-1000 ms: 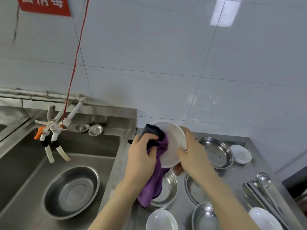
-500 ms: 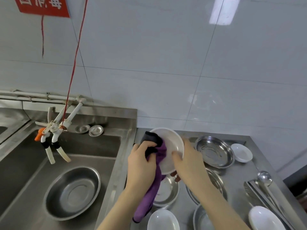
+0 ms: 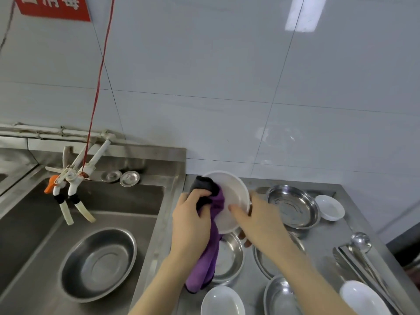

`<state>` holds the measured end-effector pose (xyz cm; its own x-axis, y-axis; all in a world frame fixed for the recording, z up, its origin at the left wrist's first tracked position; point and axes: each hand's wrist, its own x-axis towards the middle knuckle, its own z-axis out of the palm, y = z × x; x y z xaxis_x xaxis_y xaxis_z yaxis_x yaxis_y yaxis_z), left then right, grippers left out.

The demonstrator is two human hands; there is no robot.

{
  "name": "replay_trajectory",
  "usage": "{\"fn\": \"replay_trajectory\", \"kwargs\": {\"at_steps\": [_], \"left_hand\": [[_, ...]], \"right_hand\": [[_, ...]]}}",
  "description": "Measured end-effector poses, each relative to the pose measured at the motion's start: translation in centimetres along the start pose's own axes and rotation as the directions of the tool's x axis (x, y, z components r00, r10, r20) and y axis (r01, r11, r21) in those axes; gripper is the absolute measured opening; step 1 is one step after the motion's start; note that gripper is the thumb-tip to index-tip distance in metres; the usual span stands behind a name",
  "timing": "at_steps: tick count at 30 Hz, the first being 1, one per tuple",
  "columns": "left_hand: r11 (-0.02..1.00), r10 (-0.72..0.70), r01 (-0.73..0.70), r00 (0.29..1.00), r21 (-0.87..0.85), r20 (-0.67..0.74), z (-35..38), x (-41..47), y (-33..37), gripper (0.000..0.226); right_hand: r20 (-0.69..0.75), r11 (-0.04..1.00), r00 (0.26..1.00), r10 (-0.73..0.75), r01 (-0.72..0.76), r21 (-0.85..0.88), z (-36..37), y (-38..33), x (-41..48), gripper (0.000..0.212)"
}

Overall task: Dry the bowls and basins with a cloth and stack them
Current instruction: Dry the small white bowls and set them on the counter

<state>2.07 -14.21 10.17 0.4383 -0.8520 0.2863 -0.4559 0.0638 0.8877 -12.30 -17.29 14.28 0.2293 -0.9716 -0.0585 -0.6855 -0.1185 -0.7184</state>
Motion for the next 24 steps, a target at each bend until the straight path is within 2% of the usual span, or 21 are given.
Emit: {"fn": "replay_trajectory", "kwargs": {"at_steps": [2, 3, 6, 8, 10, 13, 15, 16, 17, 18, 19, 21, 24], "left_hand": [[0.999, 0.042, -0.044, 0.998, 0.03, 0.05, -0.2, -0.1, 0.1, 0.035], [0.995, 0.074, -0.079, 0.994, 0.059, 0.076, -0.4, 0.1, 0.0, 0.034], [0.958, 0.213, -0.246, 0.954, 0.146, 0.209, -1.1, 0.8, -0.6, 0.034], [0.911, 0.299, -0.369, 0.899, 0.185, 0.32, -1.3, 1.3, -0.9, 0.035], [0.883, 0.338, -0.424, 0.872, 0.202, 0.355, -1.2, 1.5, -1.0, 0.035], [0.929, 0.28, -0.331, 0.922, 0.165, 0.268, -1.4, 2.0, -0.7, 0.034], [0.976, 0.174, -0.196, 0.965, 0.099, 0.196, -1.8, 2.4, -0.6, 0.036], [0.991, 0.104, -0.117, 0.979, 0.066, 0.173, -2.1, 2.6, -0.6, 0.038], [0.998, 0.035, -0.043, 0.985, 0.039, 0.17, -2.5, 2.8, -0.6, 0.038], [1.0, -0.02, 0.017, 0.983, 0.022, 0.184, -2.9, 2.9, -0.6, 0.037], [0.998, -0.057, 0.055, 0.977, 0.013, 0.204, -3.3, 3.1, -0.6, 0.036], [0.997, -0.071, 0.071, 0.968, 0.009, 0.24, -3.9, 3.4, -0.4, 0.036], [0.999, -0.033, 0.034, 0.959, 0.001, 0.28, -4.2, 3.5, 0.1, 0.034]], "right_hand": [[0.022, 0.996, 0.998, 0.058, -0.06, 0.072, 0.7, 0.1, -0.3, 0.022], [0.035, 0.997, 0.998, 0.061, -0.063, 0.051, 0.5, 0.1, -0.1, 0.024], [0.176, 0.987, 0.984, 0.027, 0.003, -0.163, -1.8, -0.5, 0.6, 0.027], [0.283, 0.945, 0.959, -0.002, 0.094, -0.312, -3.5, -1.5, 1.3, 0.032], [0.324, 0.896, 0.943, -0.068, 0.201, -0.396, -4.3, -2.0, 2.2, 0.034], [0.22, 0.883, 0.949, -0.226, 0.295, -0.365, -3.8, -1.6, 3.2, 0.029], [0.056, 0.871, 0.939, -0.339, 0.335, -0.359, -2.6, -0.6, 2.7, 0.039], [-0.046, 0.821, 0.891, -0.452, 0.395, -0.412, -2.1, -0.1, 2.3, 0.043], [-0.121, 0.741, 0.803, -0.584, 0.466, -0.483, -1.7, 0.3, 1.8, 0.043], [-0.153, 0.634, 0.676, -0.721, 0.554, -0.539, -1.3, 0.7, 1.3, 0.04], [-0.125, 0.52, 0.559, -0.819, 0.633, -0.574, -1.1, 1.0, 1.0, 0.036], [0.011, 0.328, 0.414, -0.91, 0.737, -0.592, -0.9, 1.5, 0.9, 0.032], [0.203, 0.146, 0.325, -0.924, 0.789, -0.597, -0.3, 2.0, 1.2, 0.019]]}}
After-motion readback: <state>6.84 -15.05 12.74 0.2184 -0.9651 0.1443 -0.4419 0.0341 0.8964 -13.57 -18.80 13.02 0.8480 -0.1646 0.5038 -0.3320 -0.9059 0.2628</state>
